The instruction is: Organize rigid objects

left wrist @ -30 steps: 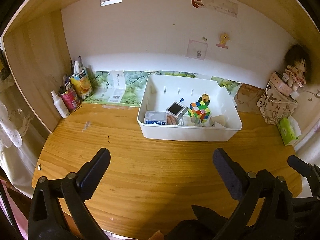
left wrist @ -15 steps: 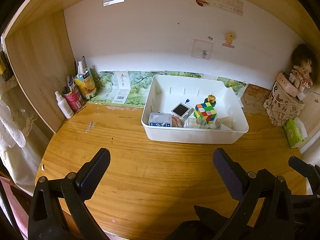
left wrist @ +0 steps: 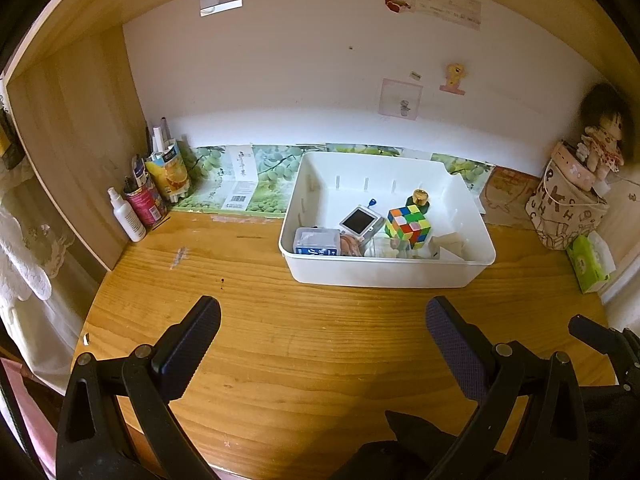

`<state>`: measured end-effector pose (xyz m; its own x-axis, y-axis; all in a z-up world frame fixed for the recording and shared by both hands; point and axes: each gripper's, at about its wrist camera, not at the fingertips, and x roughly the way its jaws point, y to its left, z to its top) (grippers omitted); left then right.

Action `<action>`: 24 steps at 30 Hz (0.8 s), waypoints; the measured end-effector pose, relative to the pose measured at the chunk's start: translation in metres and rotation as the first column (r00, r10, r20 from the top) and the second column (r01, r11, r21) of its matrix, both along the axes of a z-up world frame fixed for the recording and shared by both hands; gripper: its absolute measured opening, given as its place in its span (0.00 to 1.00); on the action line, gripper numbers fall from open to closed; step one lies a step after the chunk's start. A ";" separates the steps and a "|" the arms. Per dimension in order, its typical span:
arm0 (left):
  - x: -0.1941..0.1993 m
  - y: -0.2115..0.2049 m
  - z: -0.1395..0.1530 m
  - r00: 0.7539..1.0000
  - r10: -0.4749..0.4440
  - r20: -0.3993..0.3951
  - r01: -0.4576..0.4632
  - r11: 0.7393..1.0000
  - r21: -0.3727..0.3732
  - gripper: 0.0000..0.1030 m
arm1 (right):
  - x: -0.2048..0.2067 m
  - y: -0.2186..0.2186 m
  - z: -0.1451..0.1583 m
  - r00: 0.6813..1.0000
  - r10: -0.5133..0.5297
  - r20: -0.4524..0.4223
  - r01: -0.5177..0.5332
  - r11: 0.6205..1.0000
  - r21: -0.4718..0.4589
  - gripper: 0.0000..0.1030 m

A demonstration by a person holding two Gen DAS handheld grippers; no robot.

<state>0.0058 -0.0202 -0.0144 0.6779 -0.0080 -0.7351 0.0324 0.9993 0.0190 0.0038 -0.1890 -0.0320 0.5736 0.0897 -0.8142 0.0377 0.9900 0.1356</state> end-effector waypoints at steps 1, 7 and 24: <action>0.000 0.000 0.000 1.000 0.000 0.001 0.000 1.000 0.001 0.99 | 0.000 0.000 0.000 1.000 0.000 -0.002 0.000 1.000 -0.001 1.00; 0.000 -0.001 0.000 1.000 -0.003 0.002 0.003 1.000 0.003 0.99 | 0.001 0.001 -0.003 1.000 -0.004 -0.014 0.004 1.000 0.001 1.00; 0.000 0.001 0.001 1.000 0.000 0.001 0.000 1.000 0.002 0.99 | 0.002 0.004 -0.005 1.000 0.003 -0.028 -0.003 1.000 -0.006 1.00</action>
